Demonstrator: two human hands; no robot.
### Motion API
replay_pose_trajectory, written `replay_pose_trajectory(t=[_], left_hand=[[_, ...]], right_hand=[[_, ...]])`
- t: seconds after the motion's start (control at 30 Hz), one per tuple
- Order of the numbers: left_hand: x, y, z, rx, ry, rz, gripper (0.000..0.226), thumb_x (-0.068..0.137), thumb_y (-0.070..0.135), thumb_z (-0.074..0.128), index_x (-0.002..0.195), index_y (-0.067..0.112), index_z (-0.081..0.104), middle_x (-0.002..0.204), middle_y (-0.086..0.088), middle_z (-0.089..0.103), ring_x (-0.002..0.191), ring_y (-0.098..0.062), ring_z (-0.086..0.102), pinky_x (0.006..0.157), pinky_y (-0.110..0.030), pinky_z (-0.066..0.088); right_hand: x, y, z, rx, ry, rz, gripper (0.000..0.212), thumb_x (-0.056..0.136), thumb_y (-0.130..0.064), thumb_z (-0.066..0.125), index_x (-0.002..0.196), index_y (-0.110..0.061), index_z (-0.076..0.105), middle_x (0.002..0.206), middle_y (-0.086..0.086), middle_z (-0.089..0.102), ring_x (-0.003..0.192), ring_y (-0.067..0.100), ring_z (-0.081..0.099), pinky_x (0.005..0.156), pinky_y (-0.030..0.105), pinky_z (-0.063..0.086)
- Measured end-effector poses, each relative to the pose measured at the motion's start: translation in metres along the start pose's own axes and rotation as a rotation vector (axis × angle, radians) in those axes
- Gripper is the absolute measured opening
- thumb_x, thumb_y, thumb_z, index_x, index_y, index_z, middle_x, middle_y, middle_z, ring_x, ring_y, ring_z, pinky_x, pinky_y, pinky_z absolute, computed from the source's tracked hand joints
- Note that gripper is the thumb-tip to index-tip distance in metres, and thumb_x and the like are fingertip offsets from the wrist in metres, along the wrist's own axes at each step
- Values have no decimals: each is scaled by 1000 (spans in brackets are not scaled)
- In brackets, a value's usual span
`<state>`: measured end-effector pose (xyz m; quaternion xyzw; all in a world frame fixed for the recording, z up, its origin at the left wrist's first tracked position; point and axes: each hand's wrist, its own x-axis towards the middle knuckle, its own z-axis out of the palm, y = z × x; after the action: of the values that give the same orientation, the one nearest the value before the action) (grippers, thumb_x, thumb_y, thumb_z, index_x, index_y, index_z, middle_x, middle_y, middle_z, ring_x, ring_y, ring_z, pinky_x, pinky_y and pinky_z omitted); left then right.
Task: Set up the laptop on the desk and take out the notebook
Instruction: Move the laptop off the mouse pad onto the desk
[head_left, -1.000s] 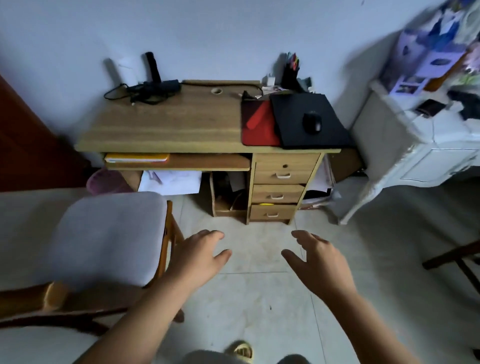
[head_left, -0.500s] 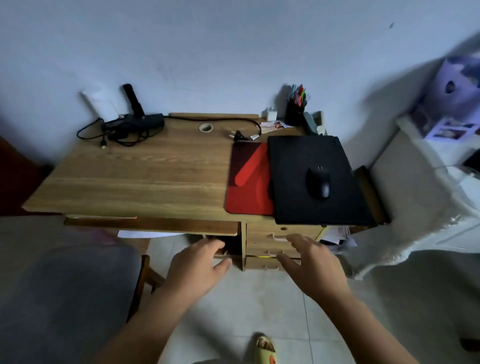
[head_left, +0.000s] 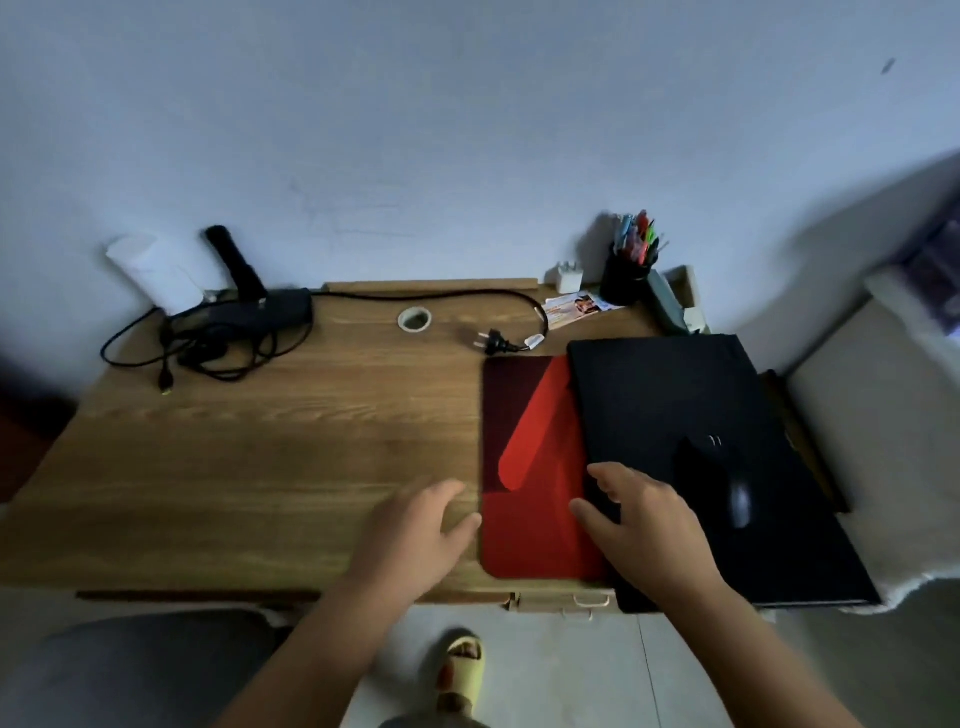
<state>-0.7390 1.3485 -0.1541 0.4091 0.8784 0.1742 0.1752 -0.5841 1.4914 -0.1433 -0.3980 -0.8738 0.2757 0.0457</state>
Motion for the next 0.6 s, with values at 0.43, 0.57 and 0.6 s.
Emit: replay_pose_trajectory(t=[0.43, 0.57, 0.6], left_hand=[[129, 27, 24, 28, -221, 335, 40, 84, 47, 54, 118, 28, 56, 115, 9, 60, 99, -11, 59, 82, -28, 49], [145, 52, 42, 64, -268, 400, 40, 85, 47, 52, 120, 27, 54, 121, 10, 57, 107, -10, 56, 84, -27, 45], [150, 60, 48, 70, -279, 424, 40, 85, 47, 52, 121, 27, 54, 121, 10, 57, 108, -10, 56, 85, -27, 45]], right_hand=[[51, 25, -2, 39, 119, 274, 47, 84, -44, 57, 126, -24, 49, 121, -4, 61, 107, 12, 58, 84, 29, 51], [52, 52, -12, 41, 156, 350, 45, 84, -42, 57, 125, -24, 51, 122, -6, 61, 110, 11, 57, 84, 29, 50], [50, 61, -16, 45, 181, 377, 43, 84, -41, 57, 124, -24, 52, 122, -7, 61, 110, 11, 57, 85, 30, 50]])
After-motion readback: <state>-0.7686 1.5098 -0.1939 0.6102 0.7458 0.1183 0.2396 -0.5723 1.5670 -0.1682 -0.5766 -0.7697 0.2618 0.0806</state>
